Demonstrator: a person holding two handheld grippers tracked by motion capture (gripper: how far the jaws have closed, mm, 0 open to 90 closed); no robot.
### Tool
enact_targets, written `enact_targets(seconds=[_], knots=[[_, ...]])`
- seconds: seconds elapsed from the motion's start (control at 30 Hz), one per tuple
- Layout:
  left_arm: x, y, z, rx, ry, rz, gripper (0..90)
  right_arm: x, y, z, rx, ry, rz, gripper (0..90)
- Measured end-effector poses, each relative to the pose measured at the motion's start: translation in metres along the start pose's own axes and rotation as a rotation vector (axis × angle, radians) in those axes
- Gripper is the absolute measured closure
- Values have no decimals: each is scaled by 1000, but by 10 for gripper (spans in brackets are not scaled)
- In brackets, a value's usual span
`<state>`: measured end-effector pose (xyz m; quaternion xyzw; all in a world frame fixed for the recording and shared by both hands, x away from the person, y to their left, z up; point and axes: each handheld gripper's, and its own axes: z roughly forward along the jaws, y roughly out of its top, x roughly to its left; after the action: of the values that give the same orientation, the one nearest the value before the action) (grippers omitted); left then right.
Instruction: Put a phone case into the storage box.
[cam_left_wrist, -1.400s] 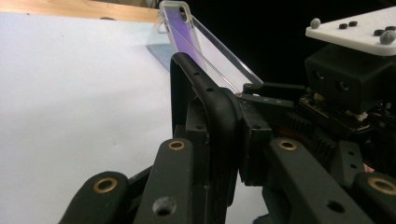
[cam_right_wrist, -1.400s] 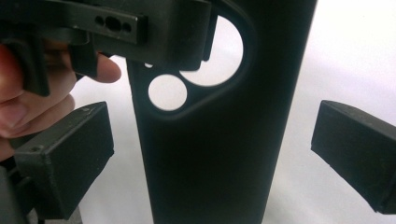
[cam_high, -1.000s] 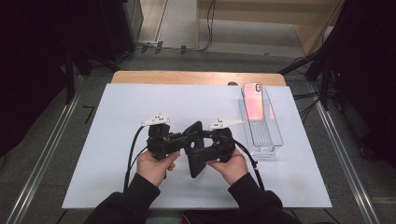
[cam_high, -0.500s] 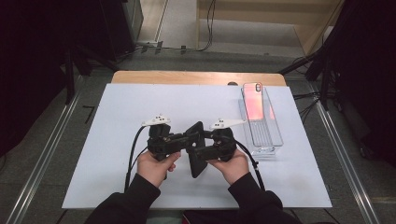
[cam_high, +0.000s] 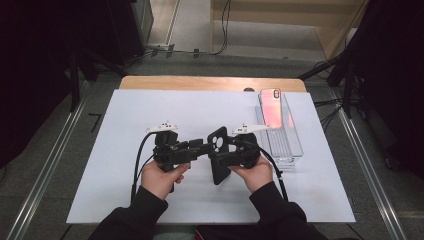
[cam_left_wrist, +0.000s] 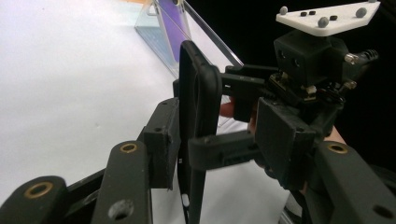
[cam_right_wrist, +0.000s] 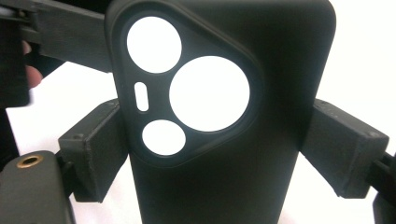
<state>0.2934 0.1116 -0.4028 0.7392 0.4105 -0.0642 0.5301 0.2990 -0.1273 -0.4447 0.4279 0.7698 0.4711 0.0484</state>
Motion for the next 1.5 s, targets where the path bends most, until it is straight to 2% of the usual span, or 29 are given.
enact_targets(seconds=[0.07,0.23,0.37,0.5,0.63,0.73,1.03,1.23,1.5], knots=[[2,0,-3,7,4,-5,491,-2,1,-2,-2,-5,4,116],[2,-1,-8,21,33,25,442,-7,1,-4,-8,-11,8,116],[6,-3,-11,85,12,36,379,-9,2,-6,-5,-7,2,116],[13,-8,-13,156,5,75,350,-10,3,-8,-5,3,-8,117],[21,-12,-15,190,-19,88,327,-9,4,-9,-1,14,-18,116],[26,-15,-18,213,-5,144,327,-9,4,-10,0,23,-28,116],[39,-25,-27,254,2,230,326,-10,4,-14,10,31,-33,116],[46,-35,-29,279,3,247,326,-12,6,-20,8,34,-34,116],[55,-45,-37,289,14,236,325,-16,6,-28,8,33,-22,117]])
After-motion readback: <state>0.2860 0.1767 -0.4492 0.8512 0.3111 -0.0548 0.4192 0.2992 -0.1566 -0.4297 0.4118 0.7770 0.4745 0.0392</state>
